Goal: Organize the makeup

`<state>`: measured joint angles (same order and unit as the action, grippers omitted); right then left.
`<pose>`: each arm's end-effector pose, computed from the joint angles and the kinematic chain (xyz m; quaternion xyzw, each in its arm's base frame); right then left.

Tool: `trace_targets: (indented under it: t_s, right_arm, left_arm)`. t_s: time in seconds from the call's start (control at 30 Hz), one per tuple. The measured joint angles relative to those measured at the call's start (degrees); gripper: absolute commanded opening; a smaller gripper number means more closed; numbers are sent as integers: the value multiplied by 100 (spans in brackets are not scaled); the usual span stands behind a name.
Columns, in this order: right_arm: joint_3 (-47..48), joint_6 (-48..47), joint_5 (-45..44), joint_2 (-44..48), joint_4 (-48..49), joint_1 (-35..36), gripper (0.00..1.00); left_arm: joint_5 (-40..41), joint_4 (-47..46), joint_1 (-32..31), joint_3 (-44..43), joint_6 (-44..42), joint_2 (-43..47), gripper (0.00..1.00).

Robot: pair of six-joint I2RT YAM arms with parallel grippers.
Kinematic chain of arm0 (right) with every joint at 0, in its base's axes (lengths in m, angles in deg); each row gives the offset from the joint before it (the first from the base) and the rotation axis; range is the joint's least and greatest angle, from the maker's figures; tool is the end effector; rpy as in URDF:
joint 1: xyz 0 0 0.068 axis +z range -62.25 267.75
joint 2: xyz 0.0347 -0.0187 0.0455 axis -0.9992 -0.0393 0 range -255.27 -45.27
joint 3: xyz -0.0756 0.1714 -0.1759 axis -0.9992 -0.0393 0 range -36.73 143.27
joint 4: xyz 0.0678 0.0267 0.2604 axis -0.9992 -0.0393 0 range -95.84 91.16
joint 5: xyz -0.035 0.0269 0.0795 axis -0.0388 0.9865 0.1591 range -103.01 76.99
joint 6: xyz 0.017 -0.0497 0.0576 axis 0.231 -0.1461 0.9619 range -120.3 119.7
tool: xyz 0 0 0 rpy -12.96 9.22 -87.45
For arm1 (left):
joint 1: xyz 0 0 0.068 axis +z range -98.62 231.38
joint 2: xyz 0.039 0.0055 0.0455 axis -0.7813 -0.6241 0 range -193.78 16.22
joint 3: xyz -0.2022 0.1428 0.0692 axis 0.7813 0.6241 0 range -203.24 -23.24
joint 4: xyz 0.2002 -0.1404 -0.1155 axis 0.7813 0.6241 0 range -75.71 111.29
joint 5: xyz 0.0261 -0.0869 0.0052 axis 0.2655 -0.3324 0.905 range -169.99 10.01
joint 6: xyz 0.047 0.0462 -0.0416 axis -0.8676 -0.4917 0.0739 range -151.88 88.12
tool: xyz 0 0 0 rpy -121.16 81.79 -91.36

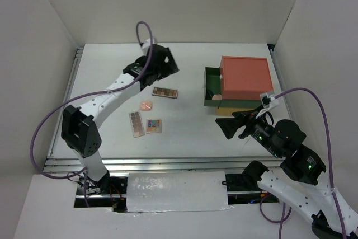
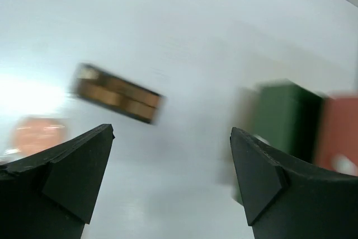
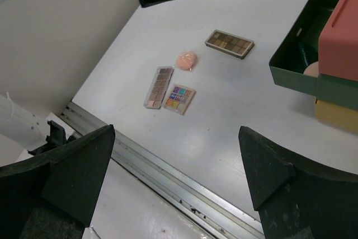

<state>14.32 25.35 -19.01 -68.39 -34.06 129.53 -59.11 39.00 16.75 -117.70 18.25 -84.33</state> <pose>0.1002 0.0803 0.3652 -0.0709 0.7470 0.3336 0.5707 0.3771 -0.2316 0.3198 -0.2040 0.8352 -0.2110 0.4650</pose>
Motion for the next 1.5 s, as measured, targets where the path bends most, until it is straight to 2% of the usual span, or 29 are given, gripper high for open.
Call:
trace_targets:
  t_s: [0.17,0.23,0.37,0.57,0.87,1.07,1.17,1.27,1.5]
  right_arm:
    - [-4,0,85,-59,44,0,100]
    - [-13,0,111,-125,98,0,100]
    - [-83,0,219,-286,225,0,100]
    - [-168,2,280,-409,286,0,100]
    - [-184,2,334,-415,341,0,100]
    - [-190,2,334,-415,354,-2,100]
    - [-190,2,334,-415,356,0,100]
    - [-190,2,334,-415,354,0,100]
    - [-190,2,323,-415,354,0,100]
  left_arm:
    - [531,531,1056,1139,299,214,99]
    - [577,647,1209,1534,372,205,98]
    - [573,789,1244,1963,424,111,96]
    - [391,479,1244,2284,420,-133,90]
    - [4,46,1244,2398,385,-579,80]
    - [-105,-122,1244,2398,385,-654,59]
    - [-173,-225,1244,2437,378,-662,40]
    - [-227,-289,1244,2459,339,-654,31]
    - [-380,-310,1115,2461,168,-273,31]
